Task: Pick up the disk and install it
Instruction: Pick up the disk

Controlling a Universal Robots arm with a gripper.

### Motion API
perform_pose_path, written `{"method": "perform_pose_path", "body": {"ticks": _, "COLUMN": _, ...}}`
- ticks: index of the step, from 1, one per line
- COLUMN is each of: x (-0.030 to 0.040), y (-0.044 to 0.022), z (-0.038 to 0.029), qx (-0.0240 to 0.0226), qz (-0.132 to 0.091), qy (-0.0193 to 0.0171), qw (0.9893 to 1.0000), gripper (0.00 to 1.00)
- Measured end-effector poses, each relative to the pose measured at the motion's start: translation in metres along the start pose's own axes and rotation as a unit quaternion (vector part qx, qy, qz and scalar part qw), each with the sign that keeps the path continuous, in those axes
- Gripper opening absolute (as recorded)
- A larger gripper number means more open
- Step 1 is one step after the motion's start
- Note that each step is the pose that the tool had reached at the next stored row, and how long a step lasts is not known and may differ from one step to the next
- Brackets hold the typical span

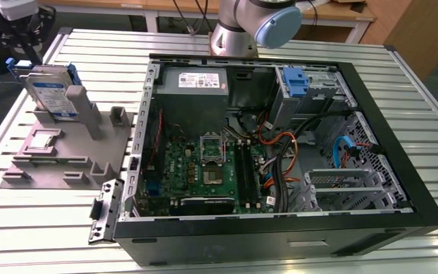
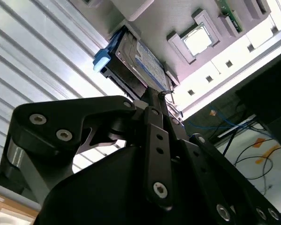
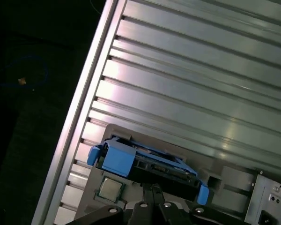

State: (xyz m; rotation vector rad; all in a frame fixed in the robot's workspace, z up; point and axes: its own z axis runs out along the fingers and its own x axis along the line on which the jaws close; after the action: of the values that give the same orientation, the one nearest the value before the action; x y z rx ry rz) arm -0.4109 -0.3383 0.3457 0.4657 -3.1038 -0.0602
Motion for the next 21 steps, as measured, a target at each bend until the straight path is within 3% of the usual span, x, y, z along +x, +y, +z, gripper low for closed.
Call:
{"method": "perform_pose_path", "body": {"ticks": 3, "x": 0.0000, "y": 0.0000, "z": 0.0002, "qx": -0.0001, "qz": -0.028, "qy": 0.0011, "qw": 0.9996, "gripper": 0.10}}
{"method": "perform_pose_path", "body": {"ticks": 6, "x": 0.0000, "y": 0.0000, "z": 0.0003, "qx": -0.0002, "qz": -0.055, "qy": 0.0021, "qw": 0.9985, "gripper": 0.10}}
{"method": "perform_pose_path", "body": {"ticks": 12, "x": 0.0000, "y": 0.0000, "z": 0.0008, "qx": -0.0004, "qz": -0.106, "qy": 0.0041, "qw": 0.9944, "gripper": 0.10}}
{"method": "perform_pose_path", "body": {"ticks": 15, "x": 0.0000, "y": -0.0001, "z": 0.0011, "qx": -0.0004, "qz": -0.131, "qy": 0.0051, "qw": 0.9913, "gripper": 0.10}}
{"method": "perform_pose_path", "body": {"ticks": 21, "x": 0.0000, "y": -0.0001, "z": 0.0018, "qx": -0.0006, "qz": -0.185, "qy": 0.0071, "qw": 0.9827, "gripper": 0.10}}
